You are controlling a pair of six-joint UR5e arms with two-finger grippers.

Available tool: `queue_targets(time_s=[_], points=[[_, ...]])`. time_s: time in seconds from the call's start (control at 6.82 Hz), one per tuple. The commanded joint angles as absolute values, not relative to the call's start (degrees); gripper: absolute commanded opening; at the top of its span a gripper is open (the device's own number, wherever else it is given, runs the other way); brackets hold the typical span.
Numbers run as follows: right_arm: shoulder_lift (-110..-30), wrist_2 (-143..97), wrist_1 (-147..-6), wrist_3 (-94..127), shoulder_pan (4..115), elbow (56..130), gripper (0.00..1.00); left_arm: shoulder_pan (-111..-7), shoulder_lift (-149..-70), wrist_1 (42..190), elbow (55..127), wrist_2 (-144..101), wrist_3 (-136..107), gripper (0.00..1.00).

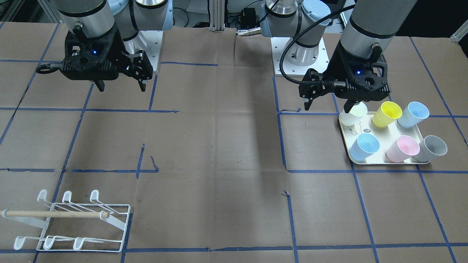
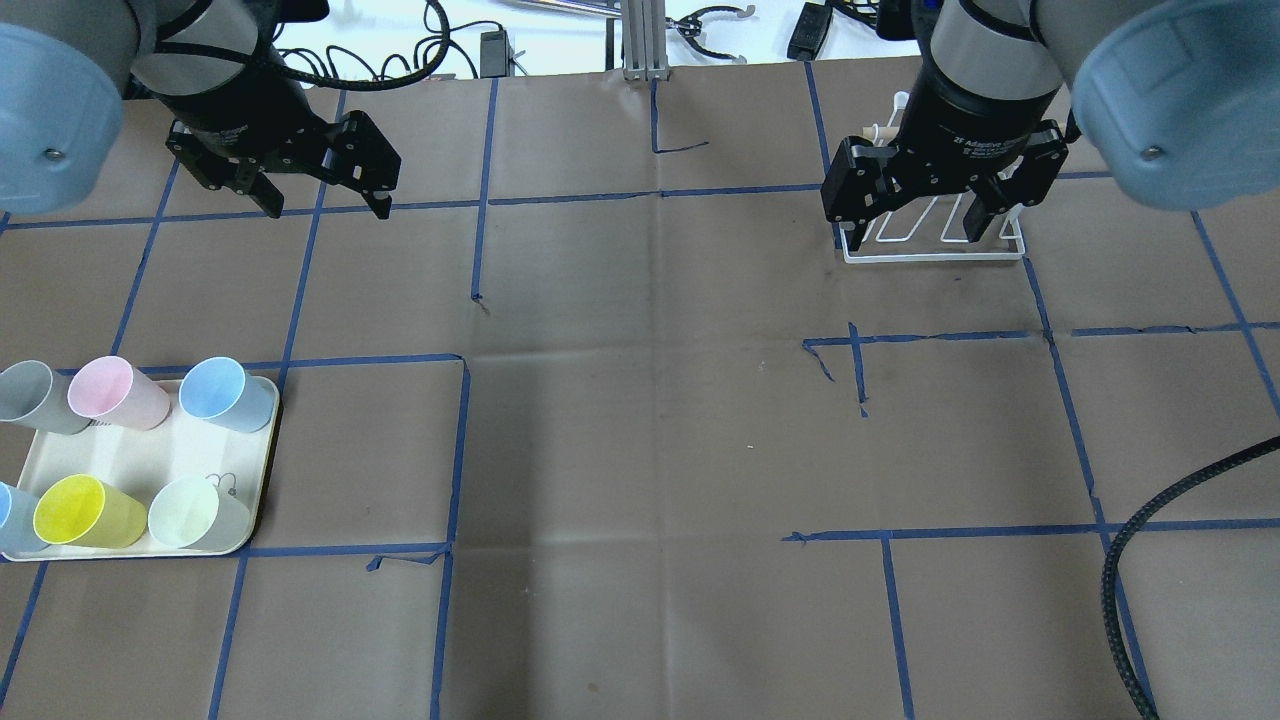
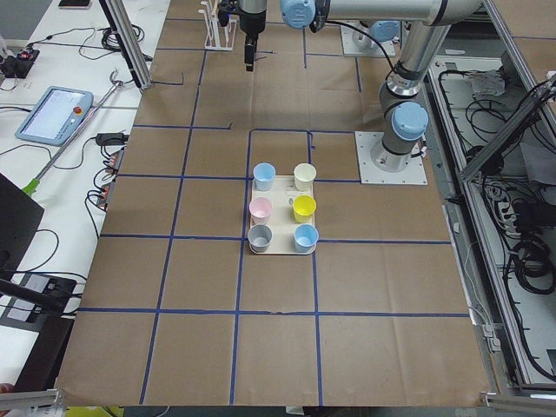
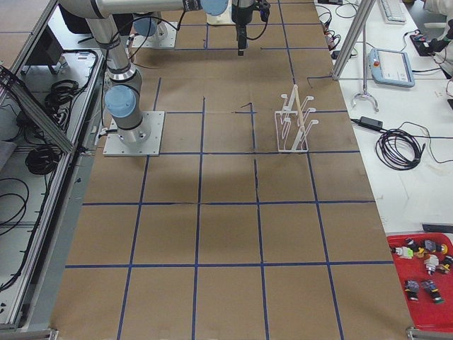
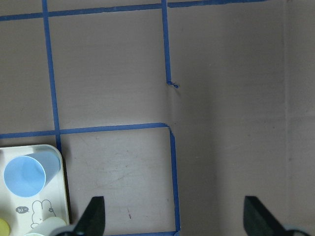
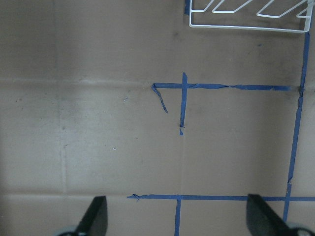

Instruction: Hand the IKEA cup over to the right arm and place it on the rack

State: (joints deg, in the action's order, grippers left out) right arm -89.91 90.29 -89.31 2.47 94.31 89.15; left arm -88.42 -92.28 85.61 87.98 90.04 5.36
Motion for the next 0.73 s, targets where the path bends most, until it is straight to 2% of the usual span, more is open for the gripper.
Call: queue_targets(time_s=[0.0, 0.59], points=[[-90.09, 89.83, -89.47, 2.81, 94.31, 89.38, 1.0, -88.42, -92.29, 85.61, 88.07, 90.0, 5.45, 1.0], [-90.09, 90.35, -89.12, 3.52, 94.39, 89.3, 1.0, -87.98, -91.32, 85.61, 89.56, 90.09, 6.15, 1.0]])
